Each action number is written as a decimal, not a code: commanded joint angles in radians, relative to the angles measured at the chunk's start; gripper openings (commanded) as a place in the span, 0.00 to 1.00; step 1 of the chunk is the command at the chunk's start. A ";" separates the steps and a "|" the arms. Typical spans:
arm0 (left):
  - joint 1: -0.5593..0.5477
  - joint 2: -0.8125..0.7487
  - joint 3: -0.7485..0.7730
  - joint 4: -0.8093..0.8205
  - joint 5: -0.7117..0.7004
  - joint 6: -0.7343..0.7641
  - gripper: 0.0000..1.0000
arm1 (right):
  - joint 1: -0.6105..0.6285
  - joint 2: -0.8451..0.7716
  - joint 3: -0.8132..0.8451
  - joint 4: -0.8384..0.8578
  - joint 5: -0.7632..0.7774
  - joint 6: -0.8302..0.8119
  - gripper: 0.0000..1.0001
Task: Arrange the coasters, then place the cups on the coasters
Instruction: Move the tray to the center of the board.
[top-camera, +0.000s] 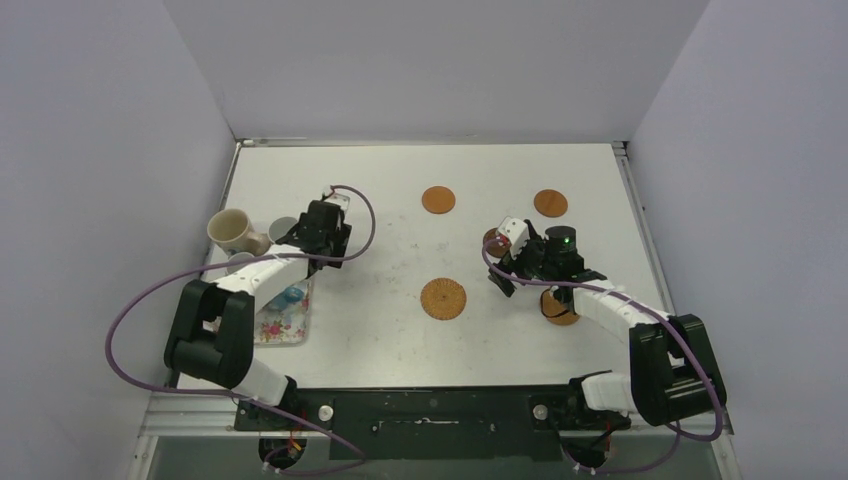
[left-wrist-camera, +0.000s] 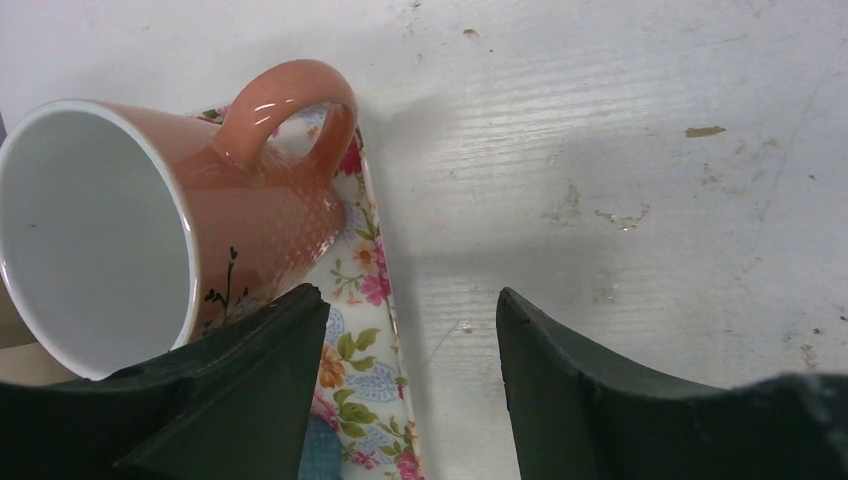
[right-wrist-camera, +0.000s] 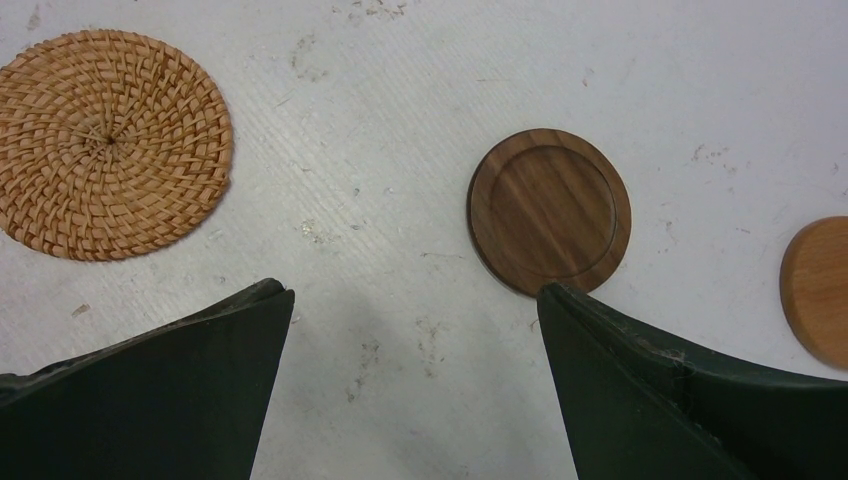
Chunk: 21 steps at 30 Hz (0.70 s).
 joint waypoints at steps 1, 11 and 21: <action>0.042 0.019 0.019 -0.022 0.013 -0.043 0.61 | 0.005 -0.018 -0.003 0.051 -0.016 -0.014 1.00; 0.117 0.067 0.020 -0.058 0.083 -0.050 0.53 | 0.005 -0.008 0.003 0.043 -0.019 -0.018 1.00; 0.145 0.103 0.022 -0.091 0.133 -0.049 0.36 | 0.006 -0.007 0.005 0.037 -0.022 -0.022 1.00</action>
